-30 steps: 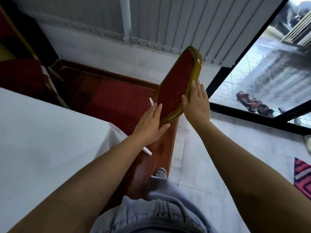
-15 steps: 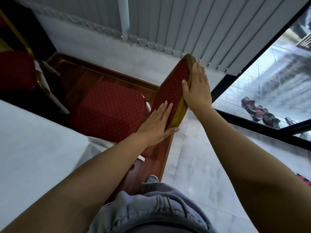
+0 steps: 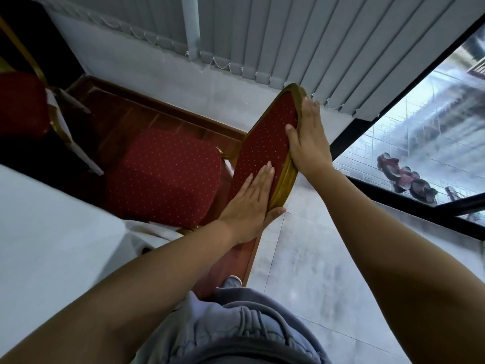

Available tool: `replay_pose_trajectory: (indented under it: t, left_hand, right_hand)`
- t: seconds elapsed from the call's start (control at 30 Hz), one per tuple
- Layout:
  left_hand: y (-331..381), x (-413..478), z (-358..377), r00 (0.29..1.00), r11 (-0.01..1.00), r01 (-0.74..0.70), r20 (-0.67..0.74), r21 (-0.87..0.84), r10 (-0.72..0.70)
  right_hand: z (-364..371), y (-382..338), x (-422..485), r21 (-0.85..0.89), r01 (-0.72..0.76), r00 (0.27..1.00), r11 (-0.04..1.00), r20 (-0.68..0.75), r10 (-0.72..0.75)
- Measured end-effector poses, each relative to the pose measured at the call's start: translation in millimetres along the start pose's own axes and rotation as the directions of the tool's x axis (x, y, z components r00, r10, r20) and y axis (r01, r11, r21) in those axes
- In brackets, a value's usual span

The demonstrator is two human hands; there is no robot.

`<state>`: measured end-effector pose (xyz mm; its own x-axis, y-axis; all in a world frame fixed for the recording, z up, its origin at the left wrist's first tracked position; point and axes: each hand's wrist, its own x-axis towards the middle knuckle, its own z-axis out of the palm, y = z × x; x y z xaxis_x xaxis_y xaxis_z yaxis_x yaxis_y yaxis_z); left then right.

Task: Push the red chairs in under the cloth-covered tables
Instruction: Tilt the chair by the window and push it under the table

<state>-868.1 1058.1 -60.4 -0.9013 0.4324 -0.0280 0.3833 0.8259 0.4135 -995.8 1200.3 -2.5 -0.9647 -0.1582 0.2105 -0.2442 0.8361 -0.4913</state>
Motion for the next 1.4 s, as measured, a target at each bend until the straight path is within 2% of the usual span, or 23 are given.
replay_pose_trajectory:
  t: [0.27, 0.63, 0.97, 1.07, 1.4]
  left_hand:
    - [-32, 13, -14, 0.997, 0.995, 0.07, -0.046, 0.075, -0.066]
    - [-119, 37, -46, 0.985, 0.988, 0.145, -0.098, 0.056, -0.139]
    - [-183, 69, -74, 0.956, 0.962, 0.26, -0.162, 0.088, -0.244]
    - [-188, 77, -77, 0.959, 0.96, 0.246, -0.175, 0.132, -0.222]
    - [-180, 105, -74, 0.951, 0.957, 0.281, -0.154, 0.073, -0.268]
  right_hand:
    - [19, -20, 38, 0.001, 0.055, 0.998, 0.998, 0.037, -0.055]
    - [62, -74, 118, -0.05, 0.196, 0.974, 0.979, 0.121, -0.189]
    - [93, -106, 212, -0.158, 0.381, 0.908, 0.911, 0.249, -0.337]
    - [98, -112, 236, -0.169, 0.436, 0.882, 0.884, 0.274, -0.383]
    - [96, -101, 267, -0.192, 0.549, 0.822, 0.813, 0.301, -0.484]
